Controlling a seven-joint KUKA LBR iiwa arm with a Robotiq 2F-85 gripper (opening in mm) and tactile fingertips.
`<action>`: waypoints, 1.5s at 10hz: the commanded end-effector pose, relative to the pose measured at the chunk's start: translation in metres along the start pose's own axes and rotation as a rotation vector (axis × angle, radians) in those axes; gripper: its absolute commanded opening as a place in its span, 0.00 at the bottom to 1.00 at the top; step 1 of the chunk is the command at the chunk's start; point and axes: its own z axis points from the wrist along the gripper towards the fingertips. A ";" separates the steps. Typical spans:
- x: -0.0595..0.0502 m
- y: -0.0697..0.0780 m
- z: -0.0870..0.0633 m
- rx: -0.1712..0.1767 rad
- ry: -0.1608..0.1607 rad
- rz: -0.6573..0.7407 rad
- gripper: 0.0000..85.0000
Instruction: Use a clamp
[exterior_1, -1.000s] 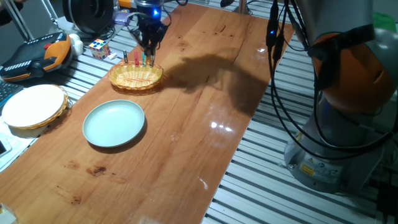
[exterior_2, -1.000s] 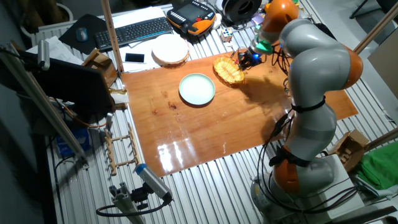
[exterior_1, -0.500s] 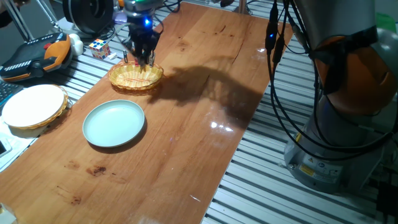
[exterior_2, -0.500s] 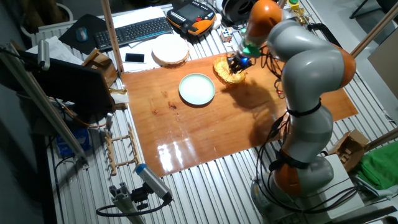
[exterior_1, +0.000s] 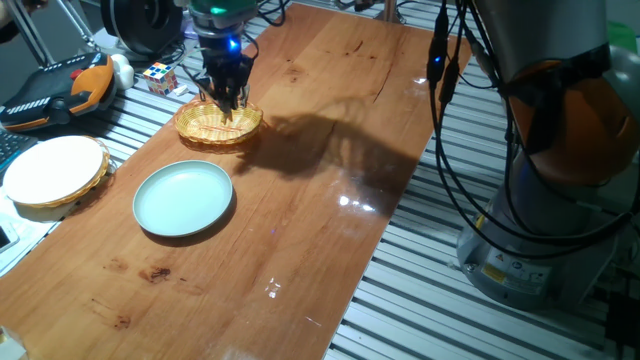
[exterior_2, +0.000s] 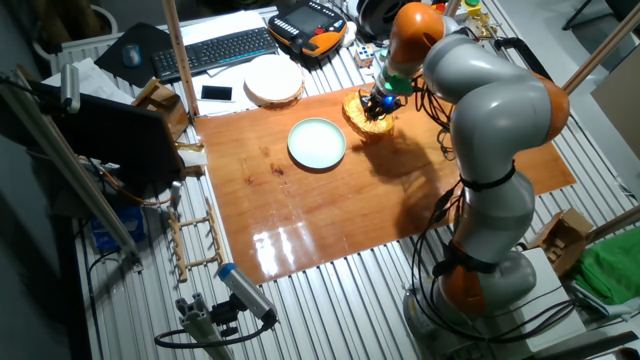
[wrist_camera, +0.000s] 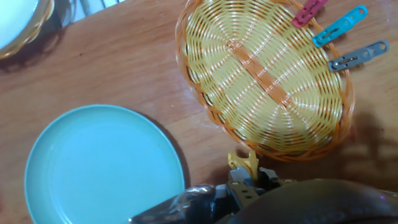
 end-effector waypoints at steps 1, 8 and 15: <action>0.000 0.000 0.000 -0.016 0.001 -0.075 0.01; 0.007 0.014 0.005 -0.043 0.007 -0.161 0.01; 0.028 0.062 0.033 -0.047 0.021 -0.123 0.01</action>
